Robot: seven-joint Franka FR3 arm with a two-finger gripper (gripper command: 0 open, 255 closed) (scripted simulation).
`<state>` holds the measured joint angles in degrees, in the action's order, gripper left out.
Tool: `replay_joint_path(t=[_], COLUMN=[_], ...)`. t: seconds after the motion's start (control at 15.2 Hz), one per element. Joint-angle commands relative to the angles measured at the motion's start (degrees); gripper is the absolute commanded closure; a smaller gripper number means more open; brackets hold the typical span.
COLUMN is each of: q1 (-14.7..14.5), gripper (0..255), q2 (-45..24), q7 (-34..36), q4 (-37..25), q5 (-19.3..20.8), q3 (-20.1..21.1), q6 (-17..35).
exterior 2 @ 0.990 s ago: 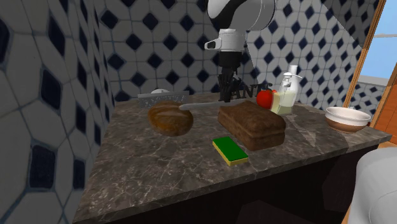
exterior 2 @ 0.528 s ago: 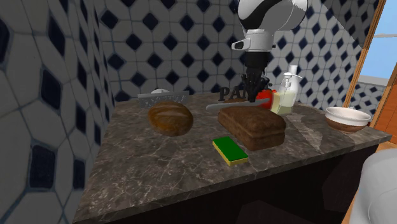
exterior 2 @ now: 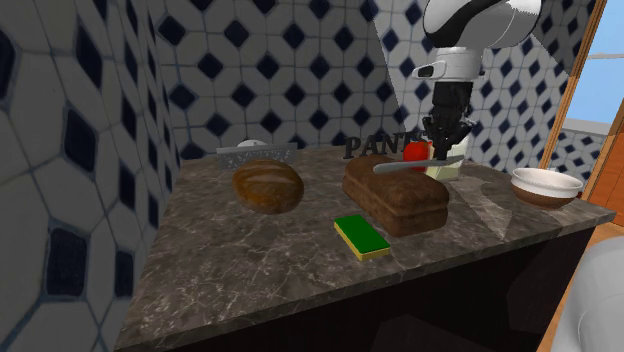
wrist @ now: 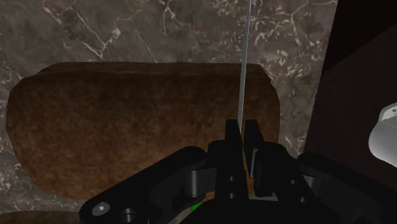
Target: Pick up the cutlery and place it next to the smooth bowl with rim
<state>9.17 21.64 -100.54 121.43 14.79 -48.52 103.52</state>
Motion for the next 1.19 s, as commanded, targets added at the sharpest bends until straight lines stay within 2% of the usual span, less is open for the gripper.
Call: replay_joint_path(t=[0.0, 0.53, 0.66, 0.73, 1.12], q1=[0.7, 1.8, 1.2, 0.2, -0.7], gripper=[255, 255, 255, 255, 255], q2=[0.0, -3.1, -4.9, -7.0, -8.1], q7=[-2.5, -14.9, -18.5, -22.1, -22.6], q4=[-0.8, -5.9, -7.8, -9.6, -5.8], q5=[0.6, 0.8, -0.1, -1.4, -1.9], q3=[-1.8, -12.3, -15.9, -19.8, -22.0], q6=[-0.4, -0.9, -0.8, -0.7, 4.0])
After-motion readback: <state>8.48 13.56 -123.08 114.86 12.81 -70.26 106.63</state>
